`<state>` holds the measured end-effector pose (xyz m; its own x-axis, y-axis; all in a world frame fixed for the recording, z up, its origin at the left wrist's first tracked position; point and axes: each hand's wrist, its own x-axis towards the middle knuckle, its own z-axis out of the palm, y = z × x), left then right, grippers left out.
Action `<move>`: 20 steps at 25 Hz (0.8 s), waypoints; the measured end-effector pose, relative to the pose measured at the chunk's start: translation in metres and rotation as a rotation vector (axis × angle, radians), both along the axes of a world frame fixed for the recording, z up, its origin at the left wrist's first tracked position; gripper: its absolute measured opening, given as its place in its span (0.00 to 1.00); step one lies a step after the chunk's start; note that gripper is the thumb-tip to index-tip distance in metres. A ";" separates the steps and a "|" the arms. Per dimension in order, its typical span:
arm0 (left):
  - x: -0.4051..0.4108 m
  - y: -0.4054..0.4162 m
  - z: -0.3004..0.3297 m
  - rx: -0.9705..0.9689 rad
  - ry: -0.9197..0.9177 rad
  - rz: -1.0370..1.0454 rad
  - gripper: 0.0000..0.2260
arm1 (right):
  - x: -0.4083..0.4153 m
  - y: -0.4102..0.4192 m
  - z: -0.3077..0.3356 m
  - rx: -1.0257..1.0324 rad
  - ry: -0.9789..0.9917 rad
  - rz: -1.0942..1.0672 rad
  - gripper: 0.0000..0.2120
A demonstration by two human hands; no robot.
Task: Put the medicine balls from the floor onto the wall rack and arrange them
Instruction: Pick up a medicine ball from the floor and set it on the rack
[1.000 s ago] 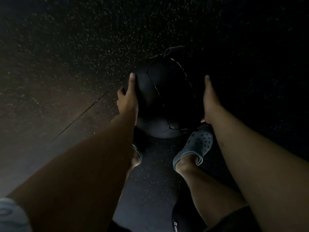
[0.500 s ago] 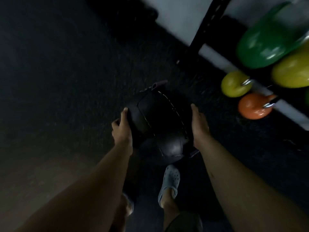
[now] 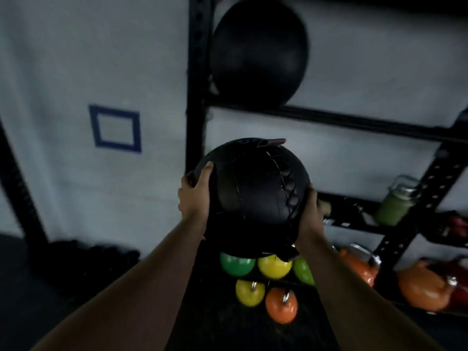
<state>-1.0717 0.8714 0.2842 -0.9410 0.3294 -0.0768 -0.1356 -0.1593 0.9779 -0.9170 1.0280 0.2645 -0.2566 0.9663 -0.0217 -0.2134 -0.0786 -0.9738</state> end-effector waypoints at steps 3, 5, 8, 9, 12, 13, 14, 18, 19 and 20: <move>0.031 0.056 0.092 0.140 0.147 -0.059 0.48 | 0.039 0.049 0.094 0.154 0.124 -0.107 0.29; 0.050 0.091 0.133 0.218 0.207 -0.074 0.44 | 0.061 0.079 0.139 0.241 0.171 -0.142 0.27; 0.076 0.143 0.174 0.308 0.246 -0.129 0.43 | 0.091 0.124 0.185 0.298 0.223 -0.153 0.27; 0.083 0.161 0.185 0.329 0.249 -0.146 0.44 | 0.099 0.140 0.197 0.300 0.227 -0.153 0.27; 0.094 0.216 0.213 0.367 0.262 -0.185 0.45 | 0.114 0.193 0.222 0.318 0.243 -0.143 0.29; 0.094 0.233 0.221 0.368 0.280 -0.191 0.45 | 0.114 0.209 0.230 0.328 0.253 -0.144 0.27; 0.093 0.249 0.228 0.361 0.298 -0.196 0.46 | 0.113 0.225 0.237 0.338 0.260 -0.147 0.26; 0.066 0.321 0.250 0.365 0.353 -0.212 0.46 | 0.091 0.293 0.263 0.375 0.275 -0.161 0.26; 0.055 0.338 0.254 0.378 0.361 -0.220 0.45 | 0.082 0.308 0.268 0.388 0.284 -0.164 0.26; 0.043 0.355 0.258 0.390 0.365 -0.226 0.44 | 0.073 0.323 0.273 0.397 0.288 -0.177 0.25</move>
<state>-1.0288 1.2265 0.5425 -0.7868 0.4638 0.4073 0.1273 -0.5238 0.8423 -0.8438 1.3508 0.5372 -0.0299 0.9149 0.4026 -0.4533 0.3466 -0.8212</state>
